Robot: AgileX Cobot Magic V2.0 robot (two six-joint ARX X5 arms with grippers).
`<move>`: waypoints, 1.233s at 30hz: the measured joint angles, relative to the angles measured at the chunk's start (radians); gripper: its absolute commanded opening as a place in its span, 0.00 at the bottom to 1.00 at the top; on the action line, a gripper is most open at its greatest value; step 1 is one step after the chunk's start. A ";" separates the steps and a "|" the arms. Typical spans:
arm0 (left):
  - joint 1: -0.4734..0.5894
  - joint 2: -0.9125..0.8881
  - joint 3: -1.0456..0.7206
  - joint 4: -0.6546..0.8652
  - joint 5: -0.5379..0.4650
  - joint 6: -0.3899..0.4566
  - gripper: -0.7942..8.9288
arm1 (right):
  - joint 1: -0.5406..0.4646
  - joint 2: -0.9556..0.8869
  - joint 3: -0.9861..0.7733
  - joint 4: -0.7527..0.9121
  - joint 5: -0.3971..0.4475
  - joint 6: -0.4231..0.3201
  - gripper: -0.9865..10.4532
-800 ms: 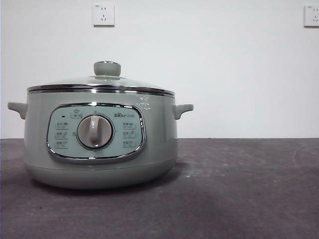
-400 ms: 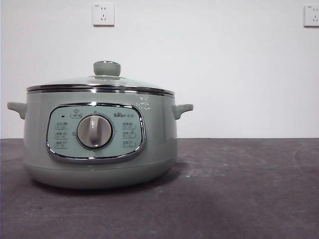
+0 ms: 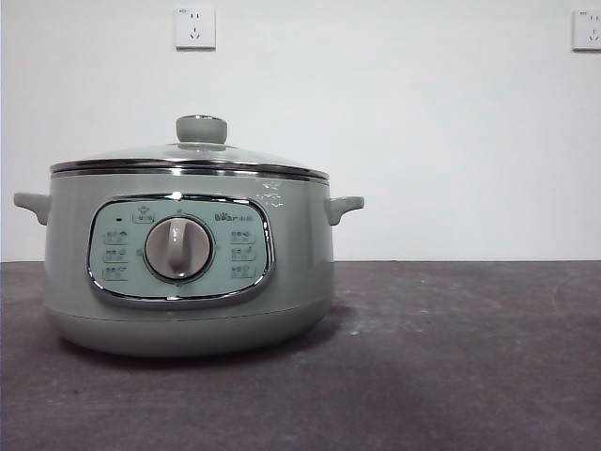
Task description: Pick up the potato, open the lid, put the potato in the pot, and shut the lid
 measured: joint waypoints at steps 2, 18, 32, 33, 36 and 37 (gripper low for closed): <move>0.000 0.000 0.000 -0.004 -0.002 -0.002 0.08 | 0.000 0.000 0.000 0.000 0.000 0.000 0.09; 0.000 0.000 0.000 -0.004 0.000 -0.010 0.08 | 0.000 0.000 0.000 0.000 0.000 0.000 0.09; 0.000 0.000 0.000 -0.004 -0.001 -0.010 0.08 | -0.010 -0.048 0.000 -0.043 0.026 -0.020 0.09; 0.000 0.000 0.000 -0.004 -0.001 -0.010 0.08 | -0.018 -0.063 0.000 -0.045 0.026 -0.031 0.09; 0.000 0.000 0.000 -0.004 -0.001 -0.010 0.08 | -0.070 -0.119 -0.015 -0.034 0.024 -0.070 0.09; 0.000 0.000 0.000 -0.004 -0.001 -0.010 0.08 | -0.092 -0.139 -0.029 -0.034 0.023 -0.083 0.09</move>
